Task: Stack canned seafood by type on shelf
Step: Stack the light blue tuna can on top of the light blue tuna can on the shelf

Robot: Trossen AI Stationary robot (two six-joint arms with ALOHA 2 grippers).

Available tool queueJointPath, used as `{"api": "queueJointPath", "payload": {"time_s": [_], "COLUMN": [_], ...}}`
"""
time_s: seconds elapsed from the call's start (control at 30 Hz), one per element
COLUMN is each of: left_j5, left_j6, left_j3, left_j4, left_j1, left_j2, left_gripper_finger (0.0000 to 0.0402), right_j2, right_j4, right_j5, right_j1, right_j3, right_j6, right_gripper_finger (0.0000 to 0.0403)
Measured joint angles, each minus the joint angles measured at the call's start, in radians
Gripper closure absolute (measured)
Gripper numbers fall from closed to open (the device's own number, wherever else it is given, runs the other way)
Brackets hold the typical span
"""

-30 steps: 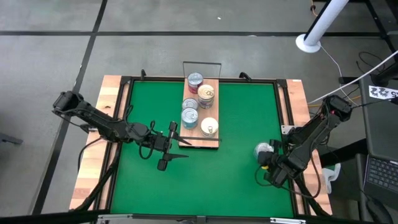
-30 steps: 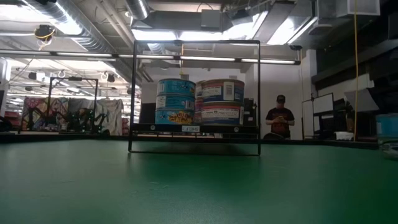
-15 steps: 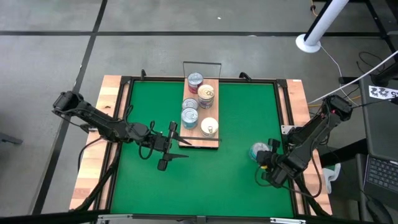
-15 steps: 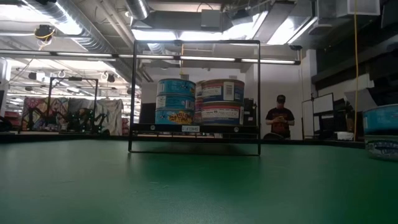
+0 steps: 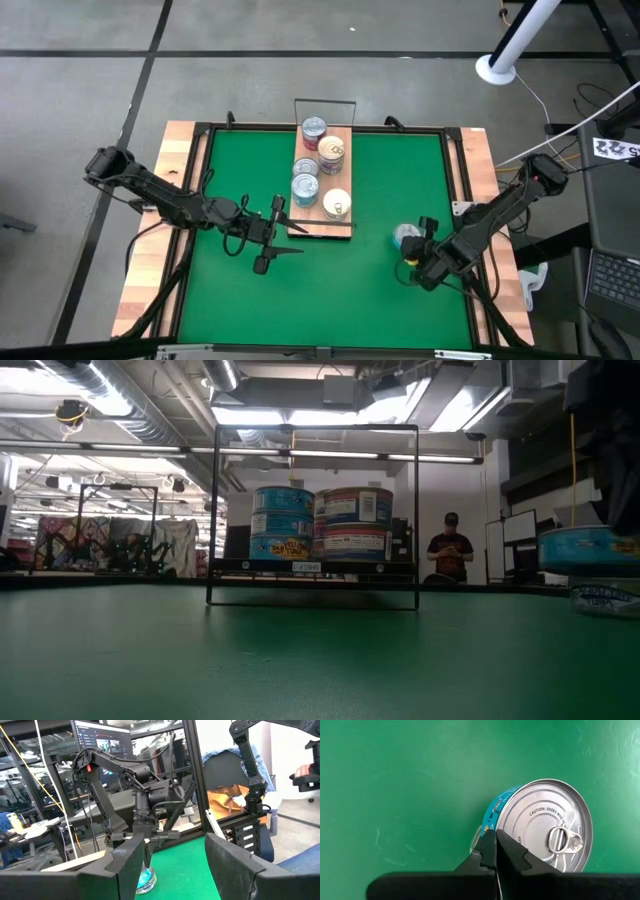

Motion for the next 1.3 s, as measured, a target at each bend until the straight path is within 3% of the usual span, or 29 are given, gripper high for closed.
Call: {"api": "queueJointPath", "payload": {"time_s": [0.5,0.93,1.1,1.3], "left_j5": [0.0,0.0,-0.004,-0.006], "left_j6": [-0.001,0.002,0.087,0.223], "left_j3": [0.0,0.016,0.1,0.254], "left_j4": [0.0,0.006,0.004,-0.001], "left_j1": [0.0,0.001,0.0,0.0], "left_j2": [0.0,0.002,0.071,0.261], "left_gripper_finger": [0.0196,0.0196,0.0196,0.0196], "right_j2": [-0.001,-0.001,-0.001,-0.001], "right_j4": [-0.007,-0.003,-0.001,-0.001], "right_j5": [0.002,-0.008,-0.008,-0.008], "right_j1": [-0.106,-0.111,-0.111,-0.111], "right_j3": [0.098,0.098,0.098,0.097], "right_j6": [-0.243,-0.248,-0.248,-0.248], "right_gripper_finger": [0.0403,0.0403,0.0403,0.0403]}}
